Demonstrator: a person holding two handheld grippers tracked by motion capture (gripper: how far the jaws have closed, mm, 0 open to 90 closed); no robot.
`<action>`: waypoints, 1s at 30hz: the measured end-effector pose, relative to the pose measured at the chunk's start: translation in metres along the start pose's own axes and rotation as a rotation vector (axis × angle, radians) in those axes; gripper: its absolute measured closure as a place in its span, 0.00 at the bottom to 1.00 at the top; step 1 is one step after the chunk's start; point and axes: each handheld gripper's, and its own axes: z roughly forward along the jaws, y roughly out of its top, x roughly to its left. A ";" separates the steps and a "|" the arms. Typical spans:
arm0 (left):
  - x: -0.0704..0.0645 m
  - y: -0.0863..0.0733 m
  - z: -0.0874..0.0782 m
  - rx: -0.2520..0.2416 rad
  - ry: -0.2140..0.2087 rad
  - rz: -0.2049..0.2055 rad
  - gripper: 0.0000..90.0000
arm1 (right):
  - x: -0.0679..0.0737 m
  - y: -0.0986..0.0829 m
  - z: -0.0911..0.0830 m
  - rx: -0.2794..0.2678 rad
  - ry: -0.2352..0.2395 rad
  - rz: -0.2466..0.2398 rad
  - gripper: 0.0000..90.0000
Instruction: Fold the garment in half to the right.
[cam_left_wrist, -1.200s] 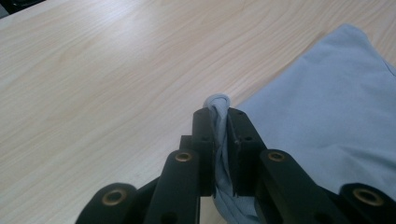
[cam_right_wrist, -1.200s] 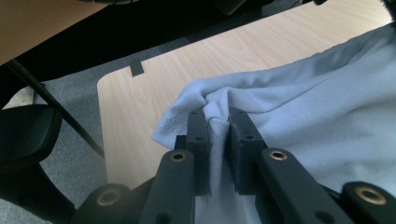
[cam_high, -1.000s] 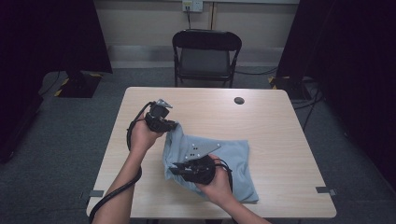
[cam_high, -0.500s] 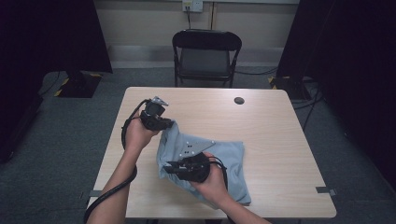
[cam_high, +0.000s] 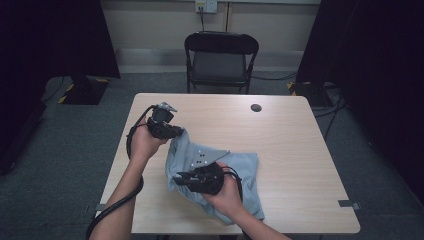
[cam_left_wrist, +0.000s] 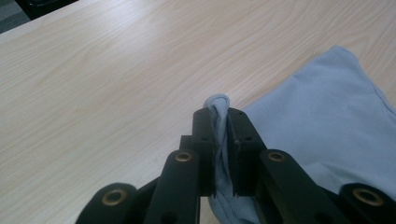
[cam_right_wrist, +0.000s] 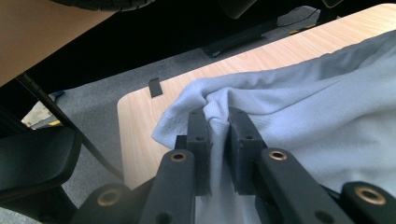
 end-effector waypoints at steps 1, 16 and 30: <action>-0.001 0.001 0.000 0.003 -0.002 0.005 0.92 | 0.000 0.000 -0.002 -0.003 0.000 0.001 0.90; -0.022 0.021 0.019 0.018 -0.029 0.039 0.92 | -0.010 -0.013 -0.027 -0.034 -0.009 0.042 0.90; -0.041 0.037 0.038 0.026 -0.062 0.056 0.92 | -0.020 -0.028 -0.054 -0.044 -0.038 0.075 0.90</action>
